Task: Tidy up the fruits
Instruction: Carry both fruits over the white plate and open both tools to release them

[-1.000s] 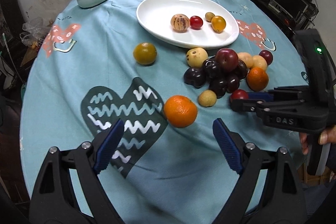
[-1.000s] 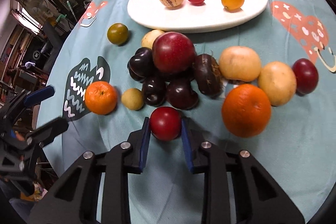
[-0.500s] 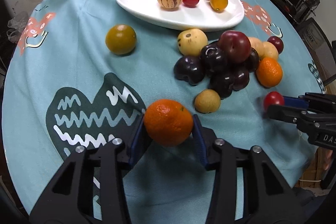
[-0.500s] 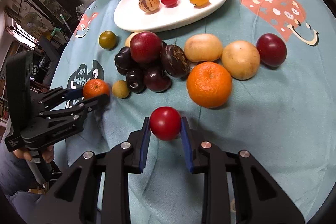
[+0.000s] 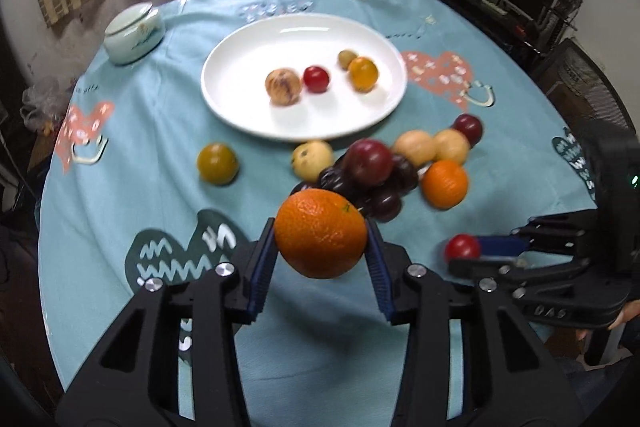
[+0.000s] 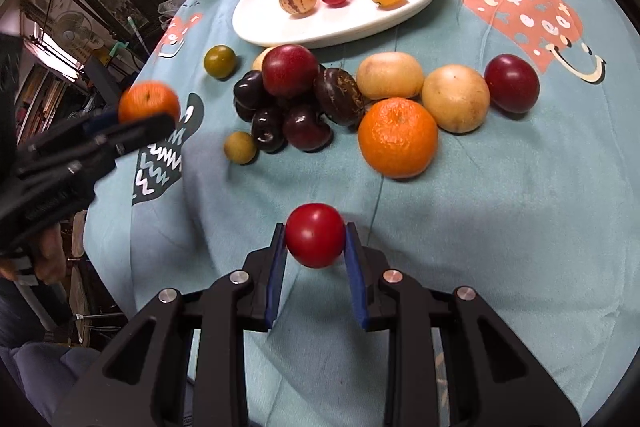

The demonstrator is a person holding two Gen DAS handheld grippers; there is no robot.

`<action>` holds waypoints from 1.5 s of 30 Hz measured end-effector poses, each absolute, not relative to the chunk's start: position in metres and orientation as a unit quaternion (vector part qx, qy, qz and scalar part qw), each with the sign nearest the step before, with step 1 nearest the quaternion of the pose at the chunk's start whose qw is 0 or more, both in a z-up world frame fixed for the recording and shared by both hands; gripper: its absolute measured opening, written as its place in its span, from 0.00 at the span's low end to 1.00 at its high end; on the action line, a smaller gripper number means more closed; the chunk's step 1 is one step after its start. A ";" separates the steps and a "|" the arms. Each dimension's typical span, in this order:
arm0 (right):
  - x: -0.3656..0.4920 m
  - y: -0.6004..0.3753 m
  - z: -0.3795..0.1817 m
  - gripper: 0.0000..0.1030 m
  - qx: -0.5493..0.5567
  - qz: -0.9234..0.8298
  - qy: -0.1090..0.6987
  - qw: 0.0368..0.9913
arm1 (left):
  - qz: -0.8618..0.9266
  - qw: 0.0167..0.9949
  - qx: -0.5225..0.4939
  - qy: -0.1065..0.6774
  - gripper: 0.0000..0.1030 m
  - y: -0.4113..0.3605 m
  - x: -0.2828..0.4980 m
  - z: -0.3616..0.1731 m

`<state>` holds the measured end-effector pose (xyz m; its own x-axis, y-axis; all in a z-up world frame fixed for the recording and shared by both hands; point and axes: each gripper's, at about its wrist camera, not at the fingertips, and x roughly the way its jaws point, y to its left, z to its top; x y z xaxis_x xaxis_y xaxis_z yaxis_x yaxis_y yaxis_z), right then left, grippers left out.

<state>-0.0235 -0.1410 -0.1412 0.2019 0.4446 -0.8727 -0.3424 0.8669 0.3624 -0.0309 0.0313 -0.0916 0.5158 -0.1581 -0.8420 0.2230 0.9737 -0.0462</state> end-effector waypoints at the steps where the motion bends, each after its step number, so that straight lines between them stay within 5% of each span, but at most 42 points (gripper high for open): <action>1: -0.025 -0.142 -0.140 0.28 0.044 0.256 0.578 0.774 | -0.113 0.871 0.037 0.477 0.42 0.026 -0.031 -0.088; 23: 0.064 -0.142 -0.049 0.28 0.036 0.284 0.468 0.836 | -0.086 0.886 0.052 0.453 0.42 0.001 0.085 -0.051; 41: 0.170 -0.089 -0.104 0.29 -0.056 0.270 0.506 0.818 | -0.039 0.860 0.035 0.508 0.43 0.032 0.185 -0.107; 45: 0.180 -0.088 -0.110 0.30 -0.063 0.257 0.511 0.818 | -0.040 0.865 0.031 0.500 0.53 0.036 0.188 -0.105</action>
